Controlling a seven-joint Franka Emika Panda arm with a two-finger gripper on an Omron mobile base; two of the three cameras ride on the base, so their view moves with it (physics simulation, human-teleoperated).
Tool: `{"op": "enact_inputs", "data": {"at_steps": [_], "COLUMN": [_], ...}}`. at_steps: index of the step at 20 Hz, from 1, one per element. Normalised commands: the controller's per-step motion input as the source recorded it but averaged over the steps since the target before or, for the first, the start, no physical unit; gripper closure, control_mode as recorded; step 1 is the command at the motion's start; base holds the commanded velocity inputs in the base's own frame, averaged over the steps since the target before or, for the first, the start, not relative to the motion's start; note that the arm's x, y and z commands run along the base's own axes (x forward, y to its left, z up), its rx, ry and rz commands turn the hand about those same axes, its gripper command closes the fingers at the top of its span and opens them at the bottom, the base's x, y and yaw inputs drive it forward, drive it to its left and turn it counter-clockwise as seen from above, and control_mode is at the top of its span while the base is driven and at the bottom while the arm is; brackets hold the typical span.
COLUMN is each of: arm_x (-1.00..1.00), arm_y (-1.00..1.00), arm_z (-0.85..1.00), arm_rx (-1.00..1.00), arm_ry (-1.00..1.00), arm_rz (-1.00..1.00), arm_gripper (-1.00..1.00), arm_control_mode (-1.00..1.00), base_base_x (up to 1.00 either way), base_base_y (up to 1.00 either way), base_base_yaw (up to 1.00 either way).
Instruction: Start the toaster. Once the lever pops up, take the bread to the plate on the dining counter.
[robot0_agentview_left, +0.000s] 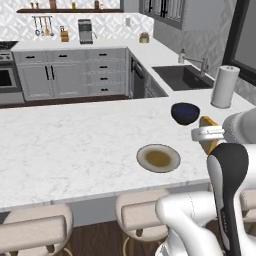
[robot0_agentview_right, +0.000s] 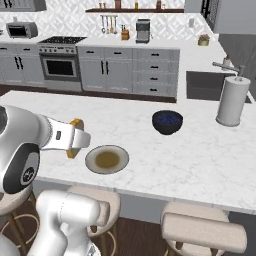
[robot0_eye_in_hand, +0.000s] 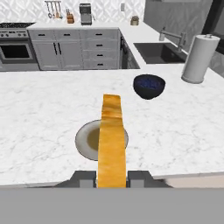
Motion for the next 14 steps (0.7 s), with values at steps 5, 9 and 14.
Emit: {"op": "enact_inputs", "data": {"at_steps": [5,9,14], "arm_x": [0.2,0.83,0.8], "arm_y": [0.08,0.17,0.08], "arm_z": [-0.06,-0.22,-0.34], "arm_rx": [0.0,0.05,0.13], "arm_ry": [0.0,0.08,0.13], "arm_rz": [0.0,0.0,0.0], "arm_gripper": [1.0,1.0,1.0], "arm_control_mode": [-1.0,-1.0,-1.0], "base_base_x": [0.2,0.0,0.0], "base_base_y": [0.18,0.0,0.0], "base_base_yaw": [0.0,0.0,0.0]}}
